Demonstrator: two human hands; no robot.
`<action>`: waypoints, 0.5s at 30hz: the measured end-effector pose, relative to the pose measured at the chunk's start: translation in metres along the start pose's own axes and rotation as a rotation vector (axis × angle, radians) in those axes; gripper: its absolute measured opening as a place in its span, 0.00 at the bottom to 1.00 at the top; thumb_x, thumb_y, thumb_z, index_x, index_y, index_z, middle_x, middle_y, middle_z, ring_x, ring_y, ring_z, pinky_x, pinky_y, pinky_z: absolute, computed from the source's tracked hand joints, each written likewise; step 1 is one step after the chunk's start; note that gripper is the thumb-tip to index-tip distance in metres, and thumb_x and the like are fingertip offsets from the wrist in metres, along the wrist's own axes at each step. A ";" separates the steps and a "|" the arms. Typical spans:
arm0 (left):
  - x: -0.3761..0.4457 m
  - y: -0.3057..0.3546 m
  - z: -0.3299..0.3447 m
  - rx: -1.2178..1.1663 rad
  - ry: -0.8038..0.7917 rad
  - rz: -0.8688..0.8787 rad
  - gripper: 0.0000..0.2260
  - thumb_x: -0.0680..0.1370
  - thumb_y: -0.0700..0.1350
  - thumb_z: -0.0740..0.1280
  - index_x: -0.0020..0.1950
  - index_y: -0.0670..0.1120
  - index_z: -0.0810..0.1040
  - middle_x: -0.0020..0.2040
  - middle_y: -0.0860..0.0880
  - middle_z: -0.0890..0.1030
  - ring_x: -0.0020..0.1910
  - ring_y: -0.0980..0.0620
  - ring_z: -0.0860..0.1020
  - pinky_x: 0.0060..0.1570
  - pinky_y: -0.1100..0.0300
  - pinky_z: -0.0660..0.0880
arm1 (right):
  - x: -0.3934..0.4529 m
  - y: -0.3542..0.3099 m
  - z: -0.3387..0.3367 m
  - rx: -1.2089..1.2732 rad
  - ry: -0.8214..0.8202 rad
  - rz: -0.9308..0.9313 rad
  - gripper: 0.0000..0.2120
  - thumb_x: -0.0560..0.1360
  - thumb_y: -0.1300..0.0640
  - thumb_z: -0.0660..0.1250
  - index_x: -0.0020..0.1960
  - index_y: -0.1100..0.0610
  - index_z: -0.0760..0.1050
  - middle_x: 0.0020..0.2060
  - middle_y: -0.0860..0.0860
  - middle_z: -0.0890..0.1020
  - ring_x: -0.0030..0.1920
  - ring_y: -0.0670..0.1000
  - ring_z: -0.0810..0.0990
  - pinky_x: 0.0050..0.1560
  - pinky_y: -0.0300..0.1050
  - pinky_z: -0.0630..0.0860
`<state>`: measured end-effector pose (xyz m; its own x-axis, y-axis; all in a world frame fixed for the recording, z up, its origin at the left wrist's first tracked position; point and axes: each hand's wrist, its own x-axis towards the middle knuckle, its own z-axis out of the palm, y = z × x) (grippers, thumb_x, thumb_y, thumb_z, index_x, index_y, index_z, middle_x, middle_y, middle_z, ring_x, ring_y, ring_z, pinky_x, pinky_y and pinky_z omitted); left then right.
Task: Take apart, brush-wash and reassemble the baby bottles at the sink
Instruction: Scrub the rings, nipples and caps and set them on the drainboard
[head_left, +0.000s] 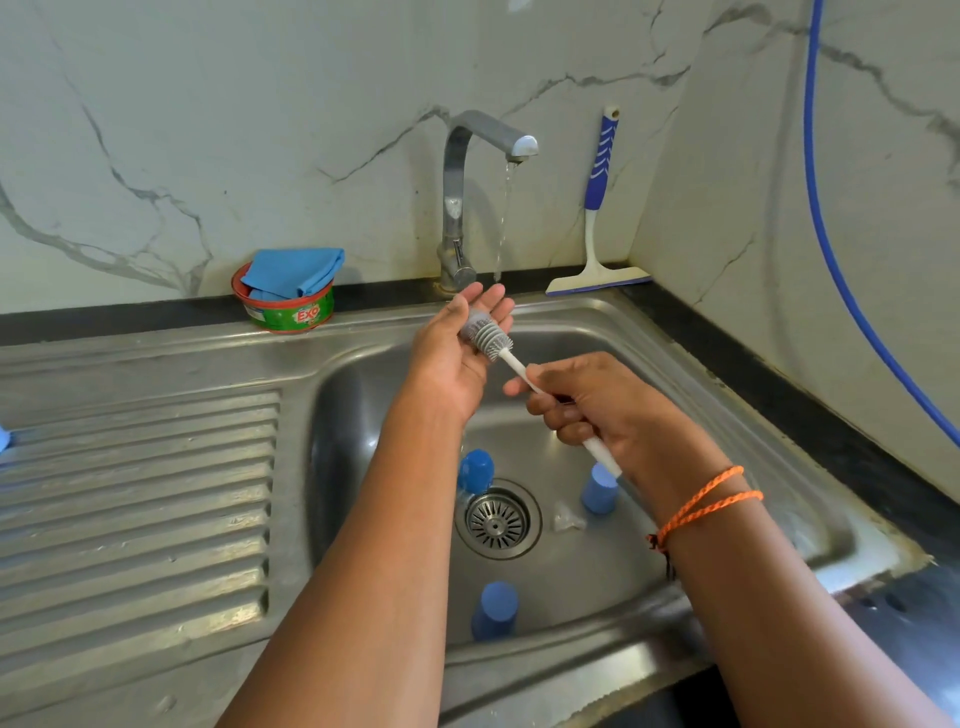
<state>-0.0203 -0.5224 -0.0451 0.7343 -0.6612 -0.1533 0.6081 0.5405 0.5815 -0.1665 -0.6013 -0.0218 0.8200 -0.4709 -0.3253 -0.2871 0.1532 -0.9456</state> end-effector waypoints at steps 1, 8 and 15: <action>0.000 -0.001 0.000 0.006 0.029 -0.001 0.11 0.88 0.43 0.58 0.62 0.39 0.78 0.51 0.42 0.88 0.50 0.45 0.87 0.58 0.51 0.82 | 0.001 0.002 0.002 -0.167 0.115 -0.072 0.13 0.86 0.58 0.64 0.50 0.63 0.85 0.30 0.52 0.73 0.23 0.44 0.64 0.22 0.36 0.61; 0.002 -0.005 0.004 -0.003 0.154 0.120 0.09 0.86 0.39 0.61 0.60 0.40 0.80 0.50 0.43 0.88 0.51 0.45 0.87 0.50 0.53 0.85 | -0.005 0.008 0.028 -0.940 0.682 -0.463 0.06 0.79 0.50 0.73 0.49 0.50 0.87 0.37 0.52 0.83 0.38 0.57 0.81 0.38 0.51 0.79; 0.004 -0.008 -0.003 0.094 0.350 0.290 0.06 0.83 0.36 0.66 0.58 0.40 0.82 0.47 0.43 0.88 0.46 0.47 0.88 0.48 0.55 0.85 | -0.019 0.002 0.052 -1.271 0.820 -0.693 0.05 0.74 0.62 0.71 0.41 0.55 0.79 0.33 0.52 0.77 0.33 0.57 0.71 0.33 0.47 0.60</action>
<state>-0.0215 -0.5277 -0.0533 0.9375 -0.2654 -0.2250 0.3445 0.6172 0.7073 -0.1568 -0.5468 -0.0176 0.6131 -0.5076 0.6054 -0.5347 -0.8307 -0.1549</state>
